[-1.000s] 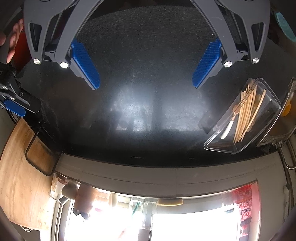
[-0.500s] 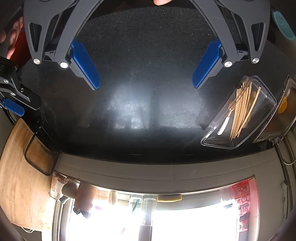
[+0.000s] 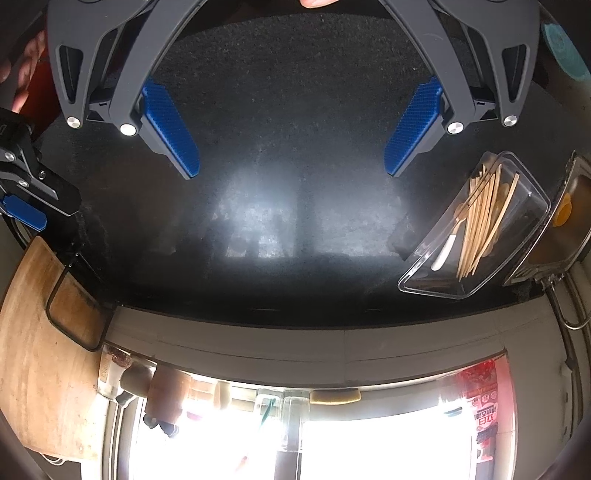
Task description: Organize utensils
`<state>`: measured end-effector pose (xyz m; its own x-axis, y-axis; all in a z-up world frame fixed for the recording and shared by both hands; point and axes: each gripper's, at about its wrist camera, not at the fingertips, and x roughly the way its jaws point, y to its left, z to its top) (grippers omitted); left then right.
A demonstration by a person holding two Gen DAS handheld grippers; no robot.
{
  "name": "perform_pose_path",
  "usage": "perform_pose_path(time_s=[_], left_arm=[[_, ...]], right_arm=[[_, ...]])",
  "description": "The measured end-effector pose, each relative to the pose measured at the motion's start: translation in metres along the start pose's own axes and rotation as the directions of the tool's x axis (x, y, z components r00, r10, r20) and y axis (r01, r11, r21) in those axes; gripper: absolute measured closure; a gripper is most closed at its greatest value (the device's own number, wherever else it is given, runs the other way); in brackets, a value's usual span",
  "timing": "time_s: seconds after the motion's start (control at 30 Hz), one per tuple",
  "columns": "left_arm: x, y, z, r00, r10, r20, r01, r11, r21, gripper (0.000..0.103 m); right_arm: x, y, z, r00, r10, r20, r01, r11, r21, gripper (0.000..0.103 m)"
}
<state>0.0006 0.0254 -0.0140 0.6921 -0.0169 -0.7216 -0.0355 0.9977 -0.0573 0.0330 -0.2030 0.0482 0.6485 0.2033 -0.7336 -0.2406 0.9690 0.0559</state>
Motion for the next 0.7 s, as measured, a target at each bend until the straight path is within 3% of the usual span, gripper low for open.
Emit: perform_pose_path(time_s=[0.37,0.47,0.7], left_arm=[[0.001,-0.001,0.000,0.995,-0.100,0.007,0.101,0.995,-0.029,0.006],[-0.006,-0.004,0.000,0.996,-0.062,0.061,0.063,0.998,-0.019,0.006],[0.007,-0.002,0.004,1.000,0.023,0.018,-0.023,0.999,-0.026,0.006]], right_arm=[[0.000,-0.001,0.001,1.000,-0.001,0.000,0.001,1.000,0.008,0.007],[0.001,-0.002,0.001,1.000,-0.001,-0.001,0.001,1.000,0.012,0.007],[0.004,-0.006,0.000,1.000,-0.004,-0.011,0.004,1.000,0.015,0.007]])
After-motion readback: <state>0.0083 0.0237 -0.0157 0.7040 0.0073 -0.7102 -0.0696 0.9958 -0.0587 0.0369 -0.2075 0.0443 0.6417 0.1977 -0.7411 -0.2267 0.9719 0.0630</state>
